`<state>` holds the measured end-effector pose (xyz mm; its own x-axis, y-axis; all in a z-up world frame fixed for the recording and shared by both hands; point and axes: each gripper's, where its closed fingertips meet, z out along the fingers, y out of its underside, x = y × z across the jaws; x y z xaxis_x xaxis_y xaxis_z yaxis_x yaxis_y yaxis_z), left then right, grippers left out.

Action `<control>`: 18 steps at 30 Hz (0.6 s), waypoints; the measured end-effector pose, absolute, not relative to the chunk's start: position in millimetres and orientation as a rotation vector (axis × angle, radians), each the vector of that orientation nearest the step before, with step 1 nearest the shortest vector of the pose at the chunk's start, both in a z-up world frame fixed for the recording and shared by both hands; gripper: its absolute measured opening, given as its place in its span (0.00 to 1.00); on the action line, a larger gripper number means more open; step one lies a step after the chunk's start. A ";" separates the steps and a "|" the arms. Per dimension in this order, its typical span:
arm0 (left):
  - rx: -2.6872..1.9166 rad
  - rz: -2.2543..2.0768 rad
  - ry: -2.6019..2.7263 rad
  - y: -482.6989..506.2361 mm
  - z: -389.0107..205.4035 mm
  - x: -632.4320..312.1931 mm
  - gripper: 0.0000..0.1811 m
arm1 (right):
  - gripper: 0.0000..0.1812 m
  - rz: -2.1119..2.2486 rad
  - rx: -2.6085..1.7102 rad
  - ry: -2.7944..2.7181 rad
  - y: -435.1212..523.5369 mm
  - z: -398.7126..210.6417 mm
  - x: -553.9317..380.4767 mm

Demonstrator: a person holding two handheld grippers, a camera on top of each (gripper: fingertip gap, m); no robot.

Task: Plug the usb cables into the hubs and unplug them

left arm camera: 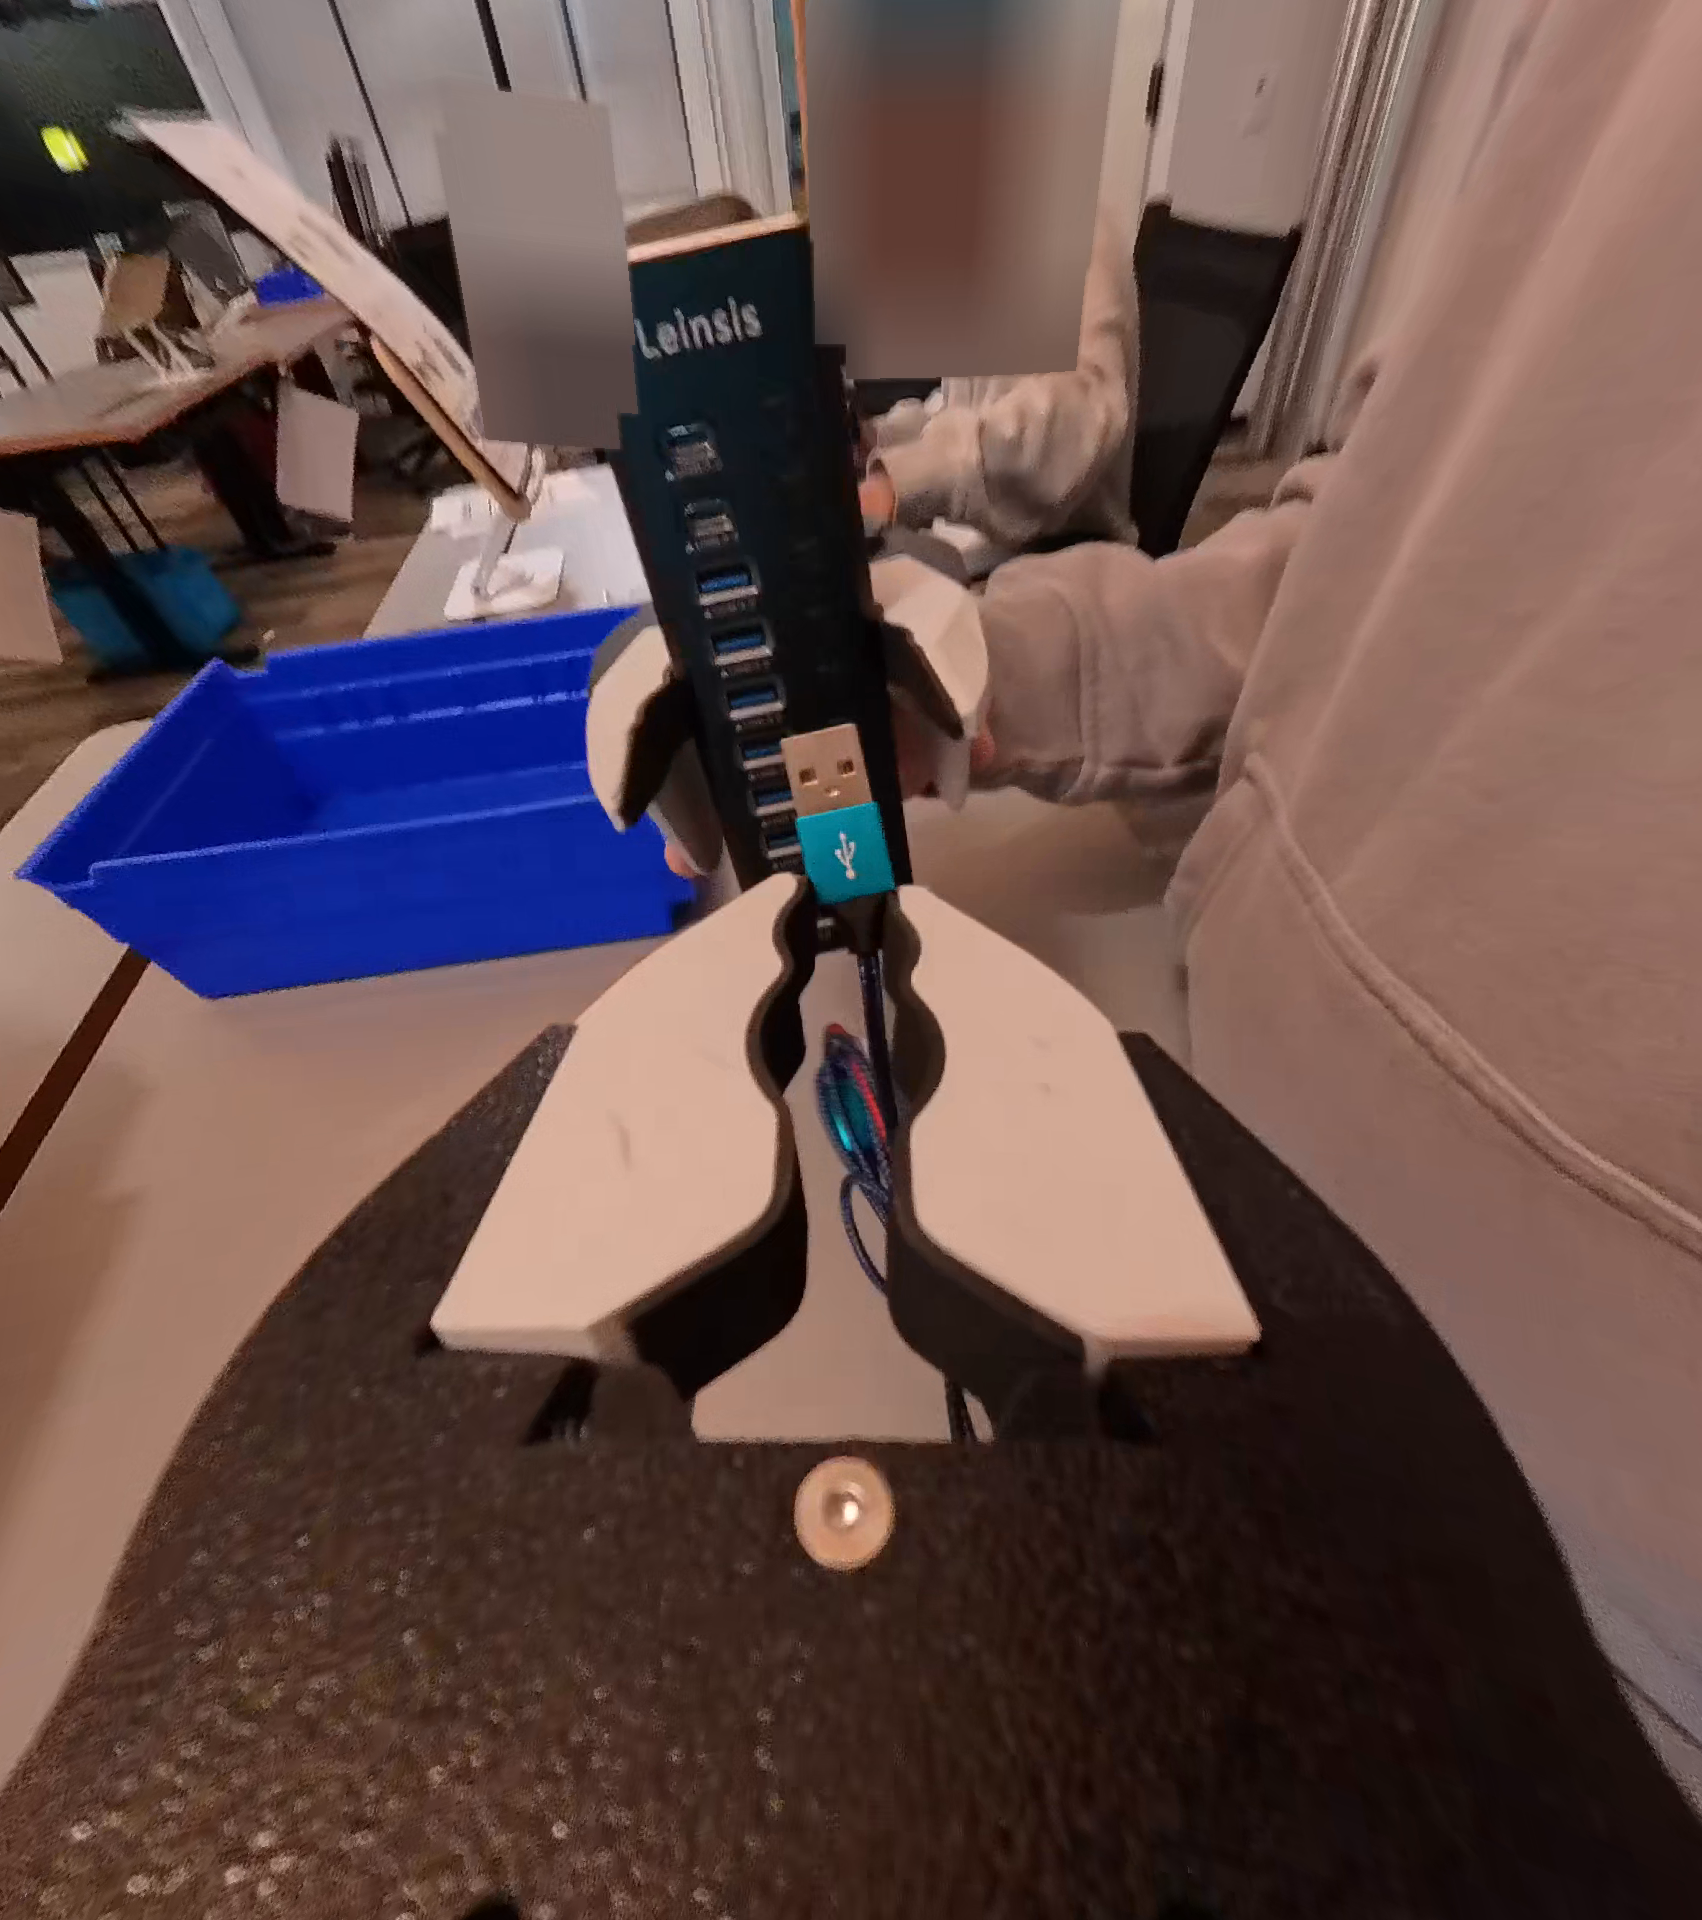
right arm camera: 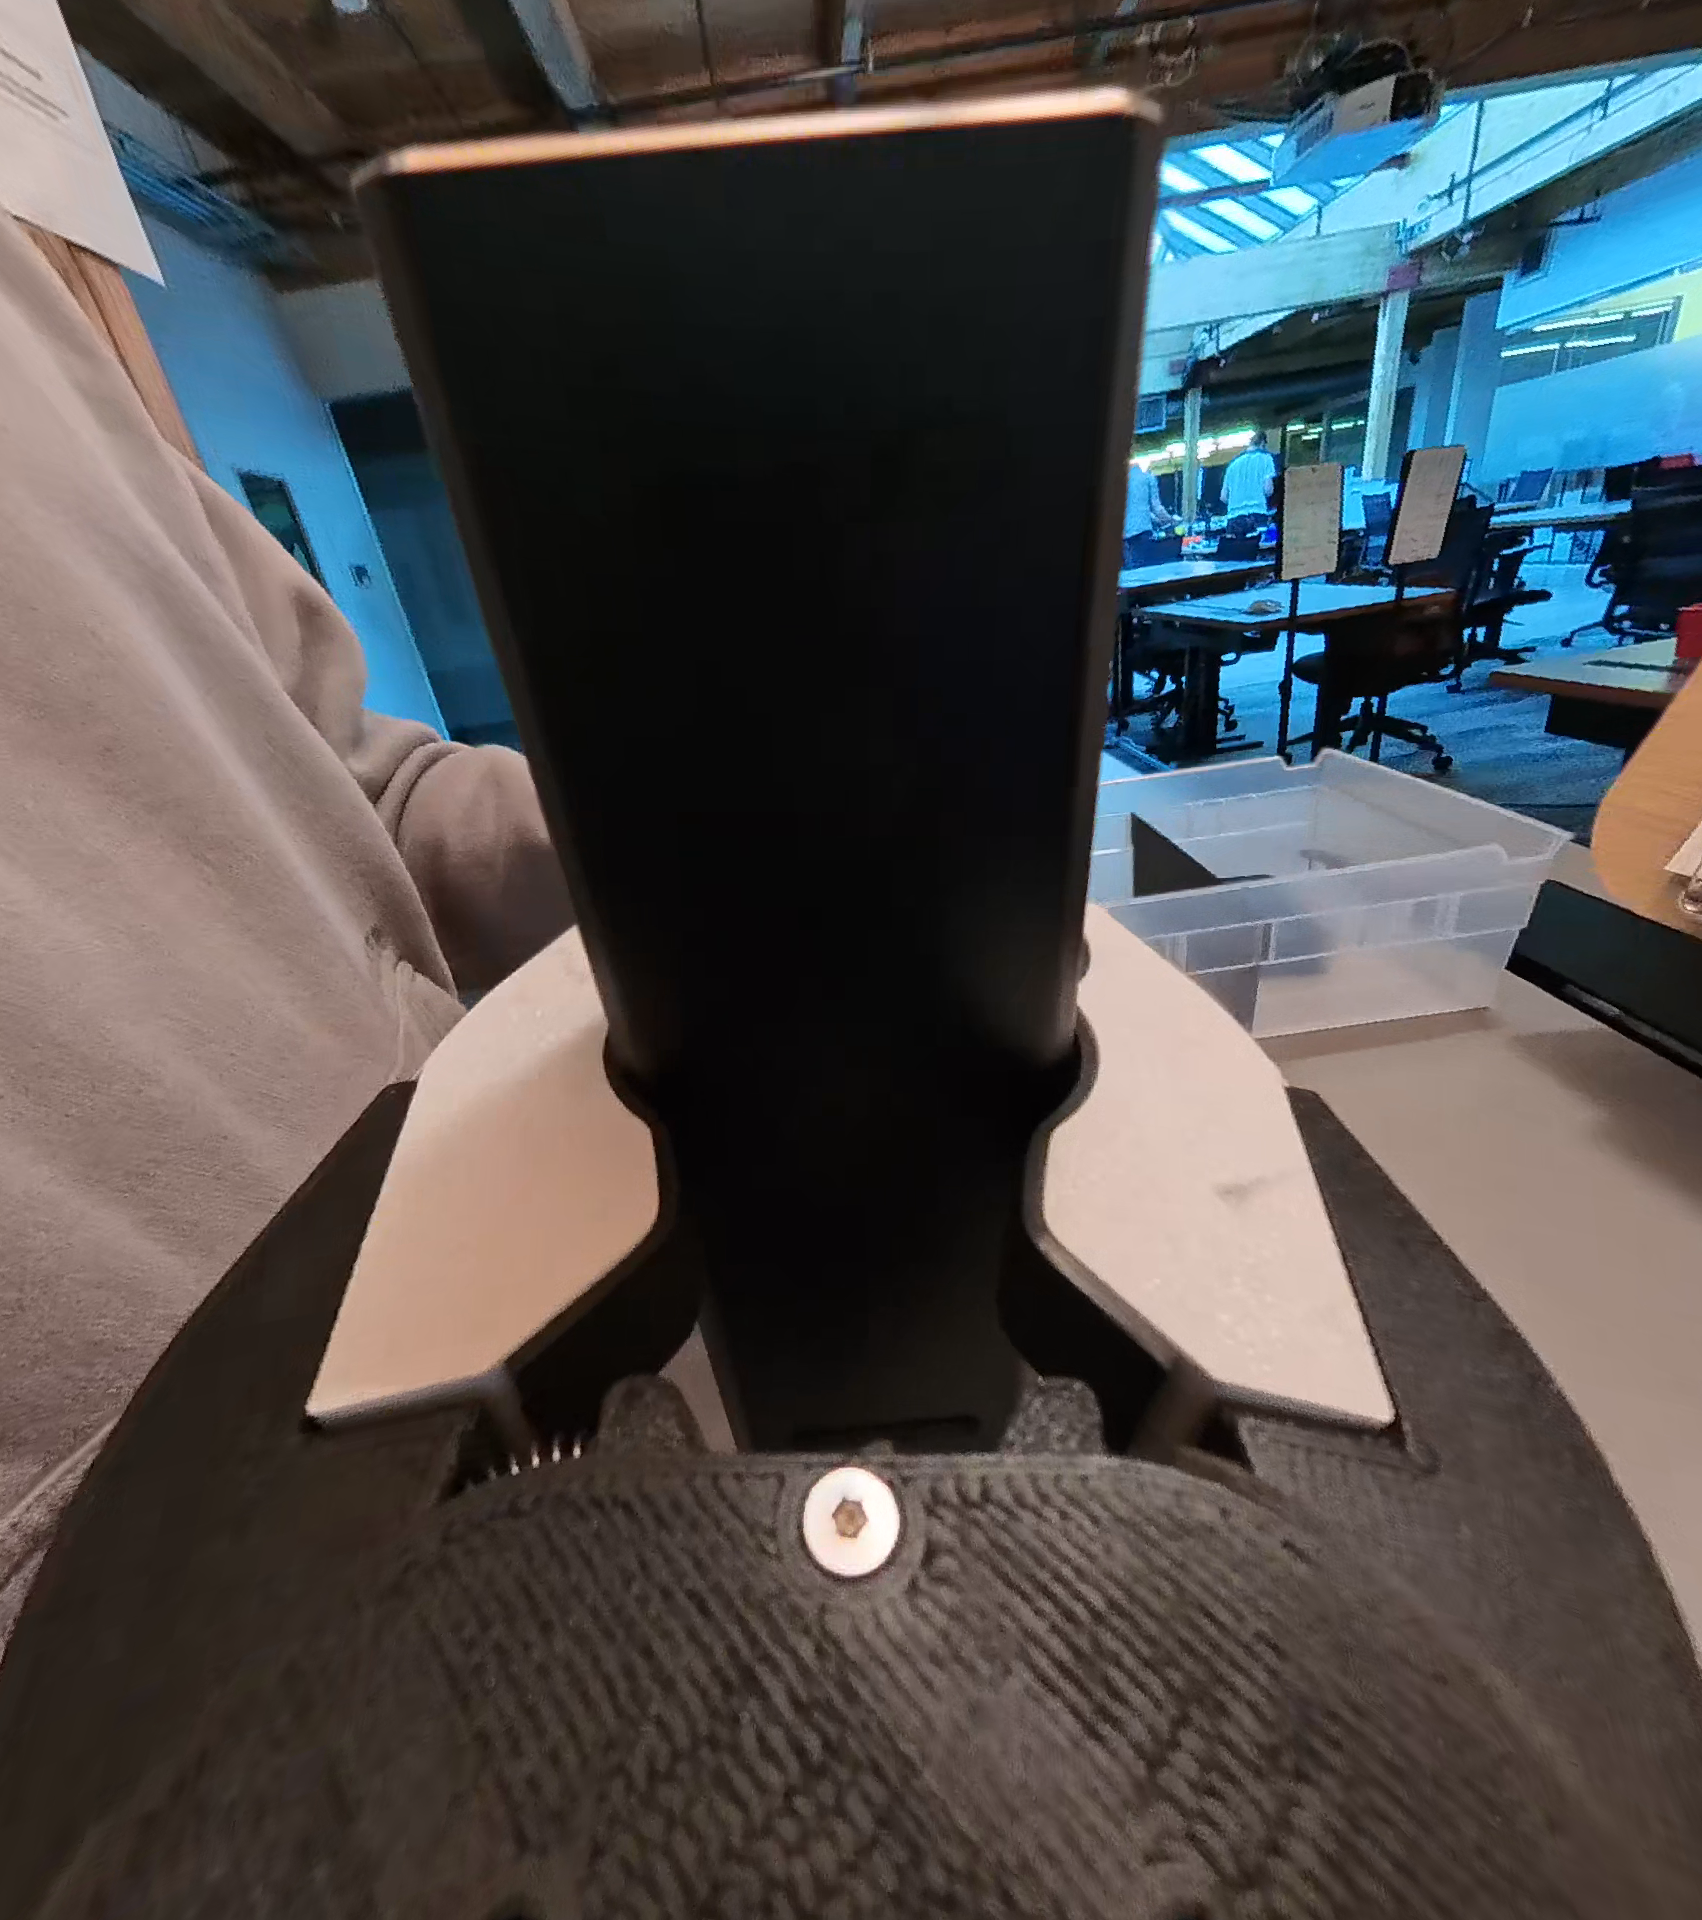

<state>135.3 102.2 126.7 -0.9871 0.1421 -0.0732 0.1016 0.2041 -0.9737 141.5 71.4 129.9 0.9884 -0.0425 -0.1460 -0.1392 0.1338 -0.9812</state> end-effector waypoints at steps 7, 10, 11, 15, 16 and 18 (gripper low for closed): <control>-0.119 1.909 -2.480 101.1 119.8 145.0 0.06 | 0.41 0.055 -1.479 0.158 75.7 119.7 142.3; 0.033 1.881 -2.712 101.0 104.3 166.5 0.06 | 0.41 0.038 -1.494 0.180 73.0 114.5 147.1; 0.097 1.843 -2.841 103.6 95.4 177.5 0.06 | 0.41 0.027 -1.503 0.192 71.5 112.4 149.6; 0.548 1.598 -3.422 138.1 71.6 238.3 0.07 | 0.41 -0.004 -1.501 0.231 64.0 109.6 159.0; 0.670 1.561 -3.546 149.9 74.5 251.2 0.07 | 0.41 -0.005 -1.495 0.238 62.2 109.8 160.9; 0.644 1.509 -3.767 161.4 77.2 263.5 0.07 | 0.41 -0.012 -1.493 0.249 59.4 109.1 164.0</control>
<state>263.5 161.4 77.2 -0.5289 -0.5277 -0.6647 0.0772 0.7500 -0.6569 164.0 59.4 109.1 0.9744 -0.1609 -0.1568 -0.1451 0.0824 -0.9860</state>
